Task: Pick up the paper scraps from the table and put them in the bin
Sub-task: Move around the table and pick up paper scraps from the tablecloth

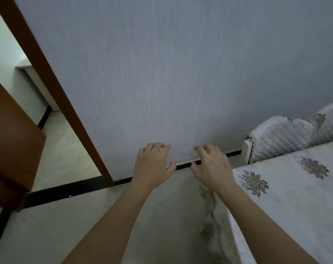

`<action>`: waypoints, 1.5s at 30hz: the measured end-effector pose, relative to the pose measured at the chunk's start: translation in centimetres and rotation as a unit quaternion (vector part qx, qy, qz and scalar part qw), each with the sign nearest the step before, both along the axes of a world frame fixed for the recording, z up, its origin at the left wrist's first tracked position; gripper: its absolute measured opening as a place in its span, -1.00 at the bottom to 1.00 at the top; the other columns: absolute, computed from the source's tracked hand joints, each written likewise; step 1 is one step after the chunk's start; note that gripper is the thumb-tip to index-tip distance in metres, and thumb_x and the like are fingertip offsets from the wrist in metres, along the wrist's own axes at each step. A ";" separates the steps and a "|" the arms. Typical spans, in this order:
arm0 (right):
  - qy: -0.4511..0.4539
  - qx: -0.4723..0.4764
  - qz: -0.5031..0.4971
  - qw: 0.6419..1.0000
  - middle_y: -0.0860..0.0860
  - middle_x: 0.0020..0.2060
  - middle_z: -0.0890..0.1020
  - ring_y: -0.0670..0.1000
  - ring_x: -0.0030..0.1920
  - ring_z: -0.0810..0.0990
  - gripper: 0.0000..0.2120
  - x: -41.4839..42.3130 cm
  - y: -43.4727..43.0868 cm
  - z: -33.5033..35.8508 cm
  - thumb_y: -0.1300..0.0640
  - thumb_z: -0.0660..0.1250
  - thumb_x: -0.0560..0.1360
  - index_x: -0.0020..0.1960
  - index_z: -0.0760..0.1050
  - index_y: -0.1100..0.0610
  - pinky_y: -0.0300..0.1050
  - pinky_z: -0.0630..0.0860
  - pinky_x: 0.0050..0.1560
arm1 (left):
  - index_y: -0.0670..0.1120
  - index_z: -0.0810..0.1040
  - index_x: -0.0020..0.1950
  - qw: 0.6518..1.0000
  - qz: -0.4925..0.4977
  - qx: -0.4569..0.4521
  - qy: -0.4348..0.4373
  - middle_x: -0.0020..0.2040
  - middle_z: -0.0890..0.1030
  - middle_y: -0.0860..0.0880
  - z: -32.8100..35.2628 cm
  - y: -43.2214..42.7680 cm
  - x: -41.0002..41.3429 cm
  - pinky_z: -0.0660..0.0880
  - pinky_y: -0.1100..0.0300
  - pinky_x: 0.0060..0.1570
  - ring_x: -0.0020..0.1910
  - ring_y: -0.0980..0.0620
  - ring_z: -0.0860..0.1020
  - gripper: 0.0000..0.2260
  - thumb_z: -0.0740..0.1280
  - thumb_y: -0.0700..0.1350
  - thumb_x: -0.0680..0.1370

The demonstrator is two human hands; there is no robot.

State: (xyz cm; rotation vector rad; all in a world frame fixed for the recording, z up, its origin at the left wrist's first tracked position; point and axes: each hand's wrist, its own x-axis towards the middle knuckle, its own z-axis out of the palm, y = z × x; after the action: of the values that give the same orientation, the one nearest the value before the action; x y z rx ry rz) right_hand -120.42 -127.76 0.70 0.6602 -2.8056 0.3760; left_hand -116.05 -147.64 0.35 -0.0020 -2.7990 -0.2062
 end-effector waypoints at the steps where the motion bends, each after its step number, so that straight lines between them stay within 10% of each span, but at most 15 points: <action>1: -0.001 -0.001 -0.008 1.000 0.09 0.12 0.59 0.12 0.13 0.53 -0.58 -1.0 -0.4 0.0 -0.04 0.33 0.47 0.27 0.48 0.10 0.06 0.50 0.06 | -0.03 0.53 0.28 1.000 -0.010 0.004 -0.004 0.19 0.59 -0.03 0.0 -0.3 -1.3 0.44 0.01 0.05 0.14 -0.06 0.52 -0.54 0.22 0.18 0.49; 28: -0.040 -0.038 -0.208 0.977 0.08 0.14 0.57 0.13 0.13 0.52 -0.56 -38.8 5.3 -2.1 -0.05 0.29 0.48 0.30 0.46 0.10 0.05 0.49 0.08 | -0.06 0.53 0.30 0.978 -0.209 -0.006 -0.016 0.20 0.59 -0.07 0.2 4.8 -46.2 0.45 0.00 0.07 0.15 -0.08 0.53 -0.55 0.28 0.14 0.49; 45: -0.057 -0.046 -0.392 0.917 0.07 0.18 0.56 0.10 0.15 0.51 -0.58 -48.3 17.5 -2.6 -0.05 0.29 0.48 0.30 0.45 0.04 0.03 0.50 0.08 | -0.02 0.51 0.29 0.916 -0.400 0.000 -0.037 0.21 0.56 -0.01 -1.0 20.1 -63.0 0.44 0.04 0.06 0.16 -0.03 0.50 -0.56 0.24 0.16 0.49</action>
State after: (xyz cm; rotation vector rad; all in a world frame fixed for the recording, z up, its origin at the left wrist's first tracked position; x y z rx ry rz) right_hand -168.72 -110.22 -1.95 -0.5328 -2.8388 0.3779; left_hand -179.09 -127.55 -0.63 -1.1643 -2.6993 -0.3963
